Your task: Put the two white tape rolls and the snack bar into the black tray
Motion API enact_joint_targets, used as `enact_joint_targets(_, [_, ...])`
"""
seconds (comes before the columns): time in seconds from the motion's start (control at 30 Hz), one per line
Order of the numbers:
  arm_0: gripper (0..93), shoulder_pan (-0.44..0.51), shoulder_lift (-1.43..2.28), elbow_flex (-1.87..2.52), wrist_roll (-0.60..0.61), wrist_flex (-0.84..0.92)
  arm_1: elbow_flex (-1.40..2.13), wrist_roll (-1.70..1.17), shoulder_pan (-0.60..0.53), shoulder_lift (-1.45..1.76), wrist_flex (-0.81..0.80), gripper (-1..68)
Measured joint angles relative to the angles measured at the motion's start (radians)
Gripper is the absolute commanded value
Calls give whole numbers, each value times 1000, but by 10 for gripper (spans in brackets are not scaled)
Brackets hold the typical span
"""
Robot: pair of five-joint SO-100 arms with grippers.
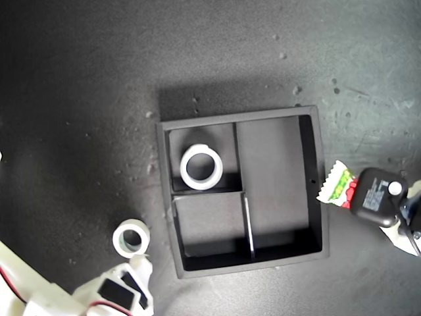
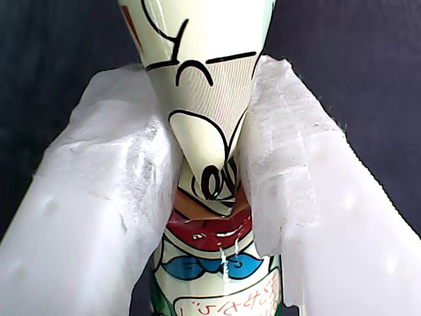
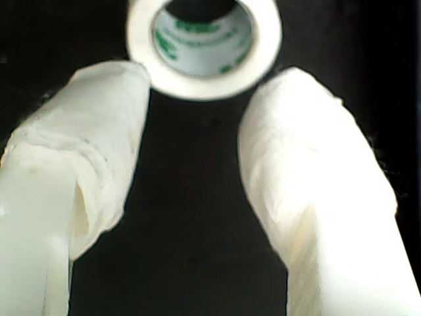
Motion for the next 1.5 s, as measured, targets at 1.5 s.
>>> enact_joint_targets(1.5, [163, 21, -279, 12, -293, -43, -1098, -1870, -52, -644, 230, -6])
